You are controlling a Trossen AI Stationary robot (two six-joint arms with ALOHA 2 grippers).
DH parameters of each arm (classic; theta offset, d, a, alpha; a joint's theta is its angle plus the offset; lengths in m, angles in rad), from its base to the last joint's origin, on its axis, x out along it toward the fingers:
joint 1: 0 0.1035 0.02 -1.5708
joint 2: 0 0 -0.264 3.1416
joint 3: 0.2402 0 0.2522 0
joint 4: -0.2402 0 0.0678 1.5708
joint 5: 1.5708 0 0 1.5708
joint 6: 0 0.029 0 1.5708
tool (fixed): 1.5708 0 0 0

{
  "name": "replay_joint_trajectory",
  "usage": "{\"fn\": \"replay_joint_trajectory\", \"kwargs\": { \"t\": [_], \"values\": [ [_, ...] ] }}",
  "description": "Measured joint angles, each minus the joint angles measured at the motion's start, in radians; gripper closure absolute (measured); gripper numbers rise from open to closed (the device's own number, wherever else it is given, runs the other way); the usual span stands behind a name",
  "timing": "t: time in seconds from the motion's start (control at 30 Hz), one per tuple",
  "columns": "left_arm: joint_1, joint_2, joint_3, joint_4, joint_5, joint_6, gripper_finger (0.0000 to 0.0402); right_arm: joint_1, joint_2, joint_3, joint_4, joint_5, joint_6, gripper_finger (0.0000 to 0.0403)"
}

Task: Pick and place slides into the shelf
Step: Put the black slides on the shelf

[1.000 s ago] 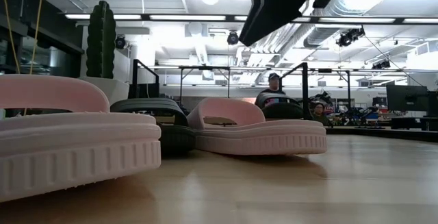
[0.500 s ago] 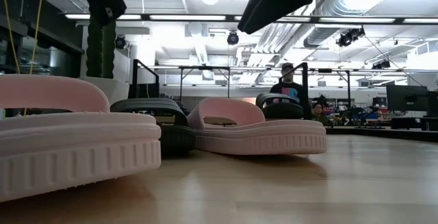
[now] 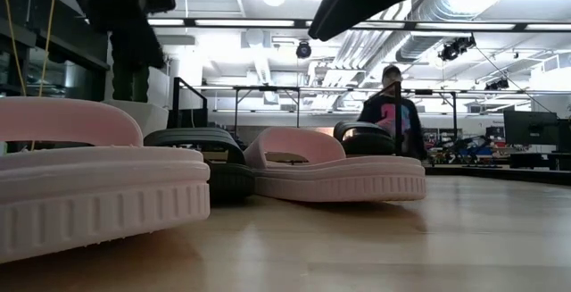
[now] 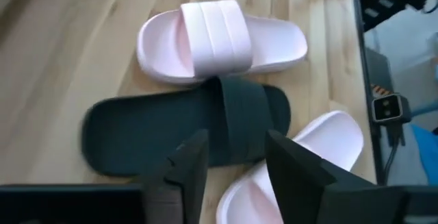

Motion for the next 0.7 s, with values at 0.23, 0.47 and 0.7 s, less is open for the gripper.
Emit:
{"fn": "replay_joint_trajectory", "kwargs": {
  "t": [0.23, 0.47, 0.7],
  "values": [
    [0.000, 0.035, -0.084, 0.100, 0.035, -0.019, 0.0250, 0.022, 0.000, 0.000, 0.001, 0.002, -0.002, 0.0272],
    [0.000, 0.110, -0.137, 0.233, 0.073, -0.044, 0.0250, 0.028, 0.001, 0.000, 0.005, 0.004, -0.002, 0.0272],
    [0.000, 0.226, -0.157, 0.357, 0.114, -0.052, 0.0250, 0.028, 0.001, 0.000, 0.009, 0.004, -0.001, 0.0272]
  ]
}}
